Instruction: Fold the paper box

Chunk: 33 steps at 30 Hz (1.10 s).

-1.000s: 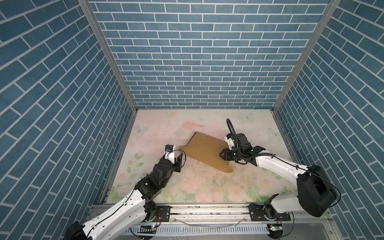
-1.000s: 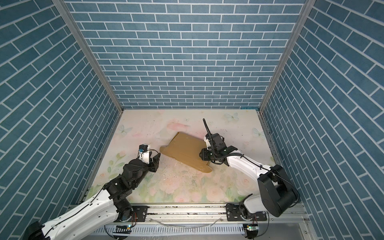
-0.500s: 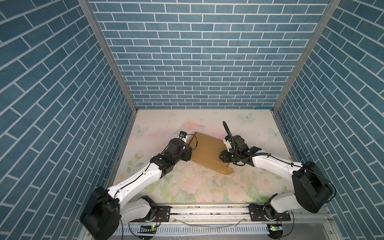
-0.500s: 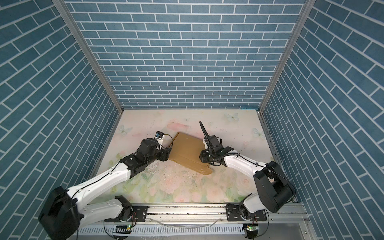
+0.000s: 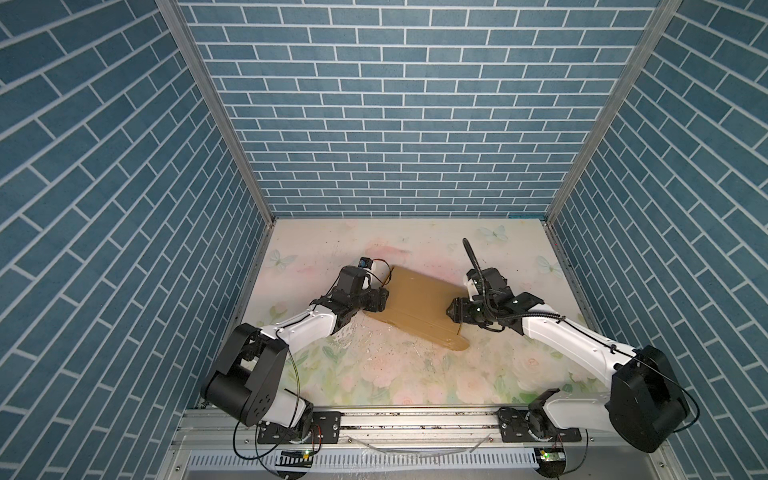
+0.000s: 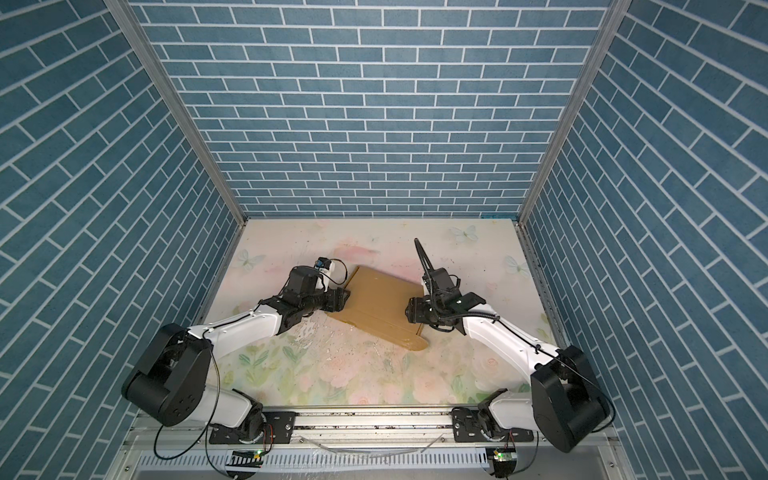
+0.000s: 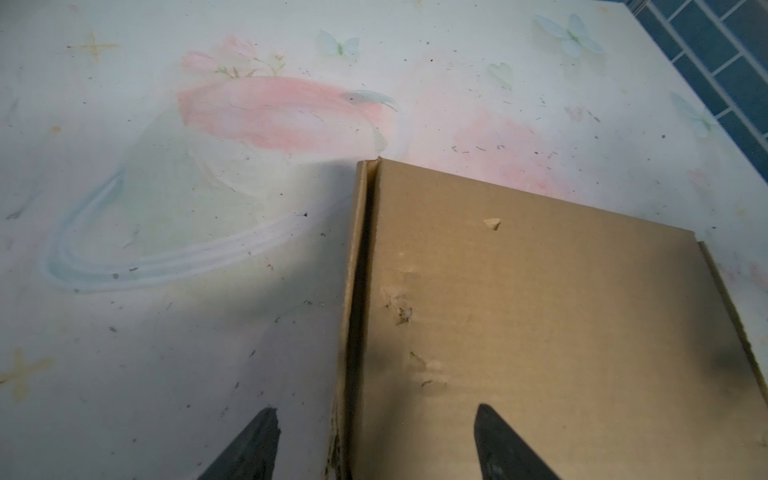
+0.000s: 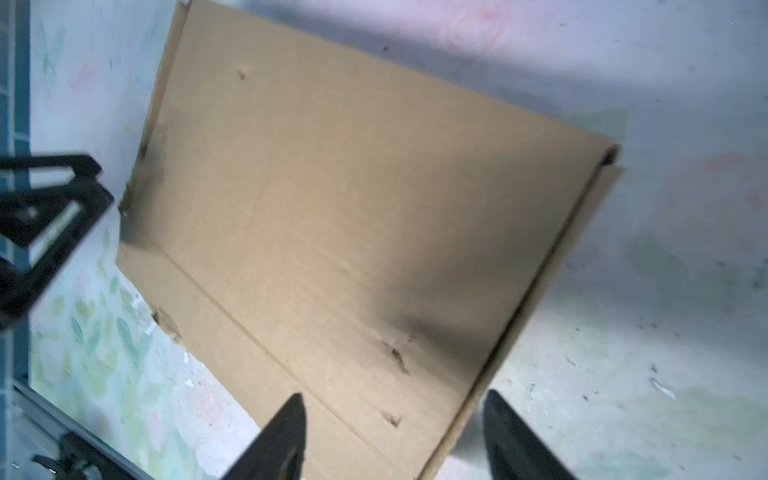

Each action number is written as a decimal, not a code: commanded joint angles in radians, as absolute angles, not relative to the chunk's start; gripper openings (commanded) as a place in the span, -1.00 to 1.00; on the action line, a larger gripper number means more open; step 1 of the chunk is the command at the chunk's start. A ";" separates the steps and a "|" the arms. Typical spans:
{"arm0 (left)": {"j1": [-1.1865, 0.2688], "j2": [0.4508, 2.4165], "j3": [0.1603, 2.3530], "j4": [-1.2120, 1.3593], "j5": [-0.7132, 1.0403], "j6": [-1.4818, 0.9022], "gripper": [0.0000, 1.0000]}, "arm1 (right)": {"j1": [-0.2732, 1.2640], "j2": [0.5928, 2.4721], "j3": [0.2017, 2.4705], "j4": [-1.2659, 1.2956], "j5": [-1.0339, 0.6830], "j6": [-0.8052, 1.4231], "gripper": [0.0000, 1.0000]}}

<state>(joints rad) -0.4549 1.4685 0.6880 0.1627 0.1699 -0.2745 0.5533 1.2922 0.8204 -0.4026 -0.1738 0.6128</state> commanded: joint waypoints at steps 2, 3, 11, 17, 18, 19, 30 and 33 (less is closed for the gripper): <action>-0.453 1.492 0.616 0.280 0.230 -0.344 0.49 | 0.494 1.278 0.778 -0.409 -0.271 0.694 0.61; -0.453 1.497 0.606 0.300 0.237 -0.355 0.49 | 0.494 1.293 0.776 -0.391 -0.288 0.700 0.61; -0.518 1.473 0.478 0.439 0.290 -0.510 0.36 | 0.495 1.449 0.800 -0.215 -0.373 0.744 0.44; -0.551 1.320 0.416 0.328 0.198 -0.513 0.38 | 0.491 1.537 0.901 -0.288 -0.359 0.659 0.31; -0.549 1.297 0.423 0.295 0.179 -0.499 0.41 | 0.486 1.547 0.910 -0.299 -0.355 0.644 0.31; -0.543 1.278 0.435 0.260 0.165 -0.490 0.43 | 0.478 1.560 0.920 -0.318 -0.353 0.624 0.32; -0.433 1.208 0.537 0.097 0.174 -0.428 0.54 | 0.453 1.466 0.939 -0.506 -0.244 0.547 0.56; -0.432 1.237 0.533 0.105 0.187 -0.435 0.54 | 0.505 1.396 0.912 -0.525 -0.186 0.604 0.55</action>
